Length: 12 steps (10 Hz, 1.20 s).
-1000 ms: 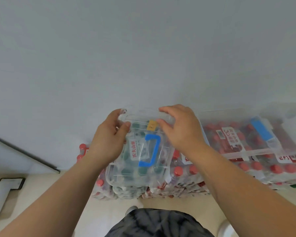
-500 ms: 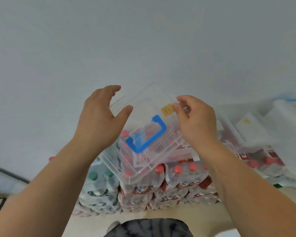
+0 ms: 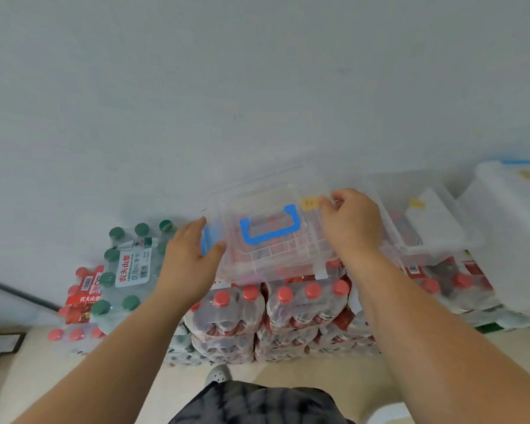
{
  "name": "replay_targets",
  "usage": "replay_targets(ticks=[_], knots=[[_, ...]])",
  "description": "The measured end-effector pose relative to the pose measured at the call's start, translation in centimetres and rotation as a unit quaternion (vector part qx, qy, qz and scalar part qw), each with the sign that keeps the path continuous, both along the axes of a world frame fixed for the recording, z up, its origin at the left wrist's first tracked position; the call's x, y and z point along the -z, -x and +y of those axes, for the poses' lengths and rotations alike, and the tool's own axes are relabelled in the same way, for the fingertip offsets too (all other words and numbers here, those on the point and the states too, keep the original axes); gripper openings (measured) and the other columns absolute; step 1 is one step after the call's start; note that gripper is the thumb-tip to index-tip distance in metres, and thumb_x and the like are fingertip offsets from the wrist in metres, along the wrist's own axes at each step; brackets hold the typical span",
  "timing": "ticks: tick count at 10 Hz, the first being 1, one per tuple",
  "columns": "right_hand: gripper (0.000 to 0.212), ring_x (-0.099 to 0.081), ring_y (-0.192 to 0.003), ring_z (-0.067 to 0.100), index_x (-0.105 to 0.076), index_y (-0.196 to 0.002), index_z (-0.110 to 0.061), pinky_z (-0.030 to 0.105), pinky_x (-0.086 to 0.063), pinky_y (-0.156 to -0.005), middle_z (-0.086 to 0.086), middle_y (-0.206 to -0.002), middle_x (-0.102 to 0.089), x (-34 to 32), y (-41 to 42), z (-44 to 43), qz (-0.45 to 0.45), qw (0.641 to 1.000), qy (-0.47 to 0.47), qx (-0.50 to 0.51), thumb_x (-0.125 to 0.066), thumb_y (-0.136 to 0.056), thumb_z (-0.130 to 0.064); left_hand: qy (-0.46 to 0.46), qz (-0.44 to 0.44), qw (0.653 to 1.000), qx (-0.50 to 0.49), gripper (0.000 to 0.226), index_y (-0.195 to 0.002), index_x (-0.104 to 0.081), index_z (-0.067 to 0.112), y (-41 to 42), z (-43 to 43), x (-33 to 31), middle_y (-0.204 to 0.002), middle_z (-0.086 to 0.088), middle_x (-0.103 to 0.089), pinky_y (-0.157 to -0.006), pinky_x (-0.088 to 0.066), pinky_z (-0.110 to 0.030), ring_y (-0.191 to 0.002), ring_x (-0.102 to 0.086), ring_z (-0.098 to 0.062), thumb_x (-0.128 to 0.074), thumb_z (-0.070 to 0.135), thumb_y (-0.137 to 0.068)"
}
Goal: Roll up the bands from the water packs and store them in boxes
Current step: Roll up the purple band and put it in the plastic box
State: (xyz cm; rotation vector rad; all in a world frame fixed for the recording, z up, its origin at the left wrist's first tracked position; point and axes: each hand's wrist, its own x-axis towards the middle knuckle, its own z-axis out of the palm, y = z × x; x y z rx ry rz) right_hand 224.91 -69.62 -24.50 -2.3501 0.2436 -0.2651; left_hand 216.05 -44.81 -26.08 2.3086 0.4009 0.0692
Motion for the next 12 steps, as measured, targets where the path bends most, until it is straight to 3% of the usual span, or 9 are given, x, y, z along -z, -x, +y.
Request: replay_targets(ticks=[2,4,5,6,7,9,10,11,12], knots=[[0.034,-0.067,-0.099,0.026,-0.073,-0.112,-0.014,0.038,-0.054,-0.084,0.003,-0.105,-0.074,1.9,0.1,-0.9,-0.007,0.999,-0.025,0.028,-0.065,-0.091,-0.039,-0.003,0.014,1.000,0.028,0.058,-0.155,-0.030,0.025,-0.5,-0.2,1.2,-0.159,0.002,-0.036,-0.120,-0.029,-0.043,-0.147,-0.032,-0.019,-0.051,0.033,-0.102],[0.022,-0.062,-0.085,0.018,-0.072,-0.099,-0.017,0.027,-0.043,-0.069,-0.003,-0.092,-0.065,3.3,0.7,-1.4,0.031,0.996,-0.077,0.033,-0.071,-0.090,-0.037,0.078,0.004,0.997,0.011,0.060,-0.154,-0.029,0.034,-1.1,0.0,2.2,-0.160,0.005,-0.033,-0.120,-0.028,-0.040,-0.148,-0.030,-0.015,-0.054,0.036,-0.101],[0.027,-0.059,-0.076,0.003,-0.062,-0.101,-0.022,0.021,-0.044,-0.062,-0.015,-0.087,-0.061,3.8,0.8,-1.7,0.064,0.983,-0.156,0.068,-0.074,-0.087,-0.041,0.177,0.007,0.981,-0.078,0.068,-0.153,-0.027,0.038,-1.4,-0.2,3.0,-0.158,0.006,-0.036,-0.113,-0.037,-0.043,-0.142,-0.039,-0.019,-0.061,0.043,-0.095],[0.040,-0.063,-0.079,0.006,-0.062,-0.104,-0.015,0.024,-0.051,-0.066,-0.008,-0.096,-0.066,4.4,1.0,-1.4,0.099,0.972,-0.193,0.091,-0.074,-0.085,-0.048,0.253,0.029,0.956,-0.148,0.074,-0.151,-0.035,0.030,-1.3,-0.6,3.4,-0.144,0.000,-0.054,-0.104,-0.047,-0.044,-0.126,-0.057,-0.022,-0.067,0.051,-0.088],[0.058,-0.068,-0.086,0.018,-0.068,-0.112,-0.008,0.029,-0.051,-0.062,0.004,-0.104,-0.071,4.7,1.0,-1.1,0.104,0.963,-0.218,0.120,-0.076,-0.079,-0.055,0.220,0.011,0.960,-0.170,0.059,-0.138,-0.054,0.021,-1.2,-0.9,3.1,-0.116,0.007,-0.067,-0.088,-0.055,-0.035,-0.104,-0.067,-0.017,-0.070,0.047,-0.087],[0.026,-0.054,-0.057,0.016,-0.070,-0.083,-0.008,0.025,-0.037,-0.046,0.010,-0.078,-0.069,3.9,1.0,0.0,0.038,0.988,-0.135,0.059,-0.071,-0.090,-0.033,0.084,-0.049,0.985,-0.145,0.032,-0.115,-0.069,0.015,-1.6,-0.9,2.1,-0.091,-0.002,-0.070,-0.079,-0.058,-0.044,-0.083,-0.067,-0.024,-0.069,0.034,-0.090],[0.028,-0.047,-0.055,0.021,-0.070,-0.078,-0.004,0.028,-0.036,-0.049,0.016,-0.070,-0.064,4.0,0.9,0.2,0.034,0.992,-0.110,0.045,-0.067,-0.093,-0.027,-0.004,-0.075,0.992,-0.100,0.016,-0.083,-0.062,0.017,-1.9,-0.8,2.2,-0.080,-0.009,-0.063,-0.067,-0.052,-0.041,-0.074,-0.060,-0.028,-0.063,0.029,-0.092],[0.033,-0.045,-0.054,0.022,-0.066,-0.073,-0.003,0.029,-0.033,-0.047,0.016,-0.066,-0.060,4.1,0.7,-0.1,0.027,0.997,-0.070,0.028,-0.064,-0.094,-0.028,-0.038,-0.078,0.993,-0.077,0.024,-0.075,-0.059,0.015,-2.3,-0.5,2.8,-0.068,-0.003,-0.053,-0.053,-0.037,-0.030,-0.062,-0.050,-0.022,-0.060,0.031,-0.093],[0.030,-0.053,-0.059,0.024,-0.068,-0.079,-0.006,0.028,-0.036,-0.047,0.011,-0.071,-0.064,3.4,0.7,-0.4,0.037,0.999,-0.034,0.013,-0.062,-0.096,-0.030,-0.011,-0.076,0.994,-0.080,0.022,-0.095,-0.069,0.019,-2.3,-0.2,2.5,-0.084,0.001,-0.065,-0.067,-0.048,-0.032,-0.074,-0.060,-0.017,-0.060,0.039,-0.093]])
